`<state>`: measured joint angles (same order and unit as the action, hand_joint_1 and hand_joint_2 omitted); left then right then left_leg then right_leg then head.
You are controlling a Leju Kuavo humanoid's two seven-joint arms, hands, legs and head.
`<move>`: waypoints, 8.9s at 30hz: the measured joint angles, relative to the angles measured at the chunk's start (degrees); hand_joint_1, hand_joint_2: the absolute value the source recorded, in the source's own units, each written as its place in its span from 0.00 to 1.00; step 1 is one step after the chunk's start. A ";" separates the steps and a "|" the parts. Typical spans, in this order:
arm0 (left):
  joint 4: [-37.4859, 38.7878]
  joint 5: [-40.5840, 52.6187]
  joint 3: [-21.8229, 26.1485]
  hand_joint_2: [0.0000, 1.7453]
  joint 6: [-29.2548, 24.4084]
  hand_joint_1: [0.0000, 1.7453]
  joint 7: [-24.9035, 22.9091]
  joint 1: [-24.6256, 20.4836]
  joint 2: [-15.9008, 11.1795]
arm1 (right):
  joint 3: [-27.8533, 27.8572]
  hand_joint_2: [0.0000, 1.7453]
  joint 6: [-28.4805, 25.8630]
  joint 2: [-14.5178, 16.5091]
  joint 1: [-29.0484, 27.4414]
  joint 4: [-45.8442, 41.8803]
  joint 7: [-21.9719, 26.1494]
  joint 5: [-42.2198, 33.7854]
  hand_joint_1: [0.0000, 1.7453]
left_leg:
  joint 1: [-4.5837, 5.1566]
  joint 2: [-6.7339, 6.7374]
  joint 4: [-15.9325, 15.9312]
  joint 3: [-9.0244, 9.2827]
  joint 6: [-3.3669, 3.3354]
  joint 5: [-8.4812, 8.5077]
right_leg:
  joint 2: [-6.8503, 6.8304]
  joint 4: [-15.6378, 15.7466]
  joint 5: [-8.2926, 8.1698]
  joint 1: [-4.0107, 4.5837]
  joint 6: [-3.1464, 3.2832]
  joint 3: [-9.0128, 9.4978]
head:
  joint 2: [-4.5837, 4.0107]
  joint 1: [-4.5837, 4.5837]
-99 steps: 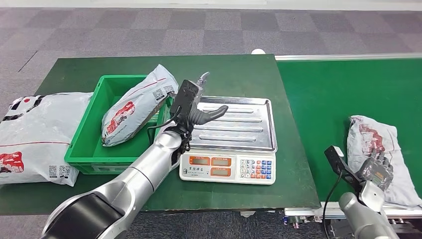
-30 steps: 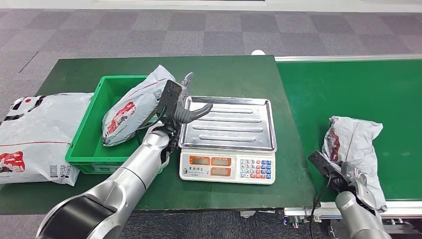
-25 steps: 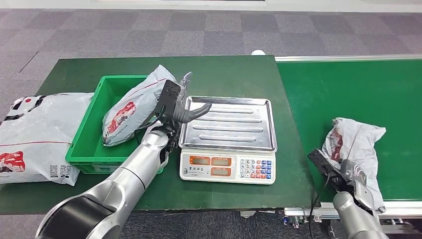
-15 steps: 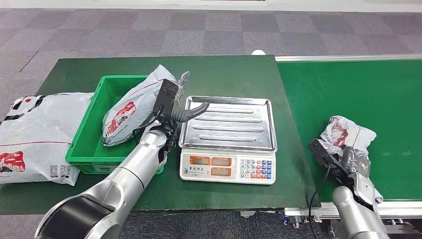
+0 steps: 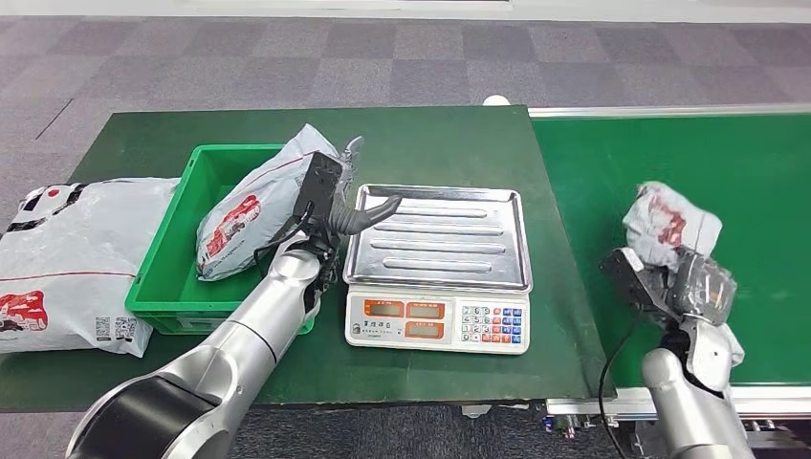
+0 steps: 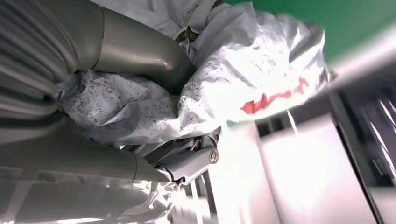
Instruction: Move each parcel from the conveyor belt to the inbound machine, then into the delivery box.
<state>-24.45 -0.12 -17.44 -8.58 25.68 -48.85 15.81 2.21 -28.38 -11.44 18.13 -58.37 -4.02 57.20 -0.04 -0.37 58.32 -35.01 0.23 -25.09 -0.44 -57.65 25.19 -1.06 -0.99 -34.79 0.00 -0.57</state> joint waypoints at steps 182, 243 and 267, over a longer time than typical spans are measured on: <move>-1.20 45.32 -59.69 1.00 9.46 1.00 -27.40 -4.39 4.91 | -4.26 1.00 5.52 9.05 0.42 -16.18 30.22 -46.92 0.00 | -0.02 0.05 -0.01 -0.07 0.04 0.03 | 0.11 -0.04 -0.02 0.02 0.01 -0.13 | 0.00 0.00; -1.35 86.21 -36.12 1.00 -1.93 1.00 -38.72 -12.21 2.09 | -4.26 1.00 7.59 9.08 -0.29 -19.87 28.37 -45.11 0.00 | -0.04 0.06 -0.02 -0.08 0.07 0.10 | 0.10 -0.05 -0.04 0.03 0.02 -0.12 | 0.00 0.00; 3.55 87.02 -22.57 1.00 10.17 1.00 -49.67 -10.87 -4.52 | -4.26 1.00 10.40 8.56 -0.01 -19.39 24.27 -41.93 0.00 | -0.04 -0.01 -0.02 -0.13 0.08 0.13 | 0.01 -0.05 -0.06 0.03 0.05 -0.14 | 0.00 0.02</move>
<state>-20.90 86.90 -40.01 1.59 -23.99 -59.72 11.28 -2.05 -17.99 -2.89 18.12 -77.77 20.25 15.27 -0.08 -0.38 58.30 -35.14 0.31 -24.96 -0.43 -57.70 25.14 -1.03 -0.94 -34.93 0.00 -0.55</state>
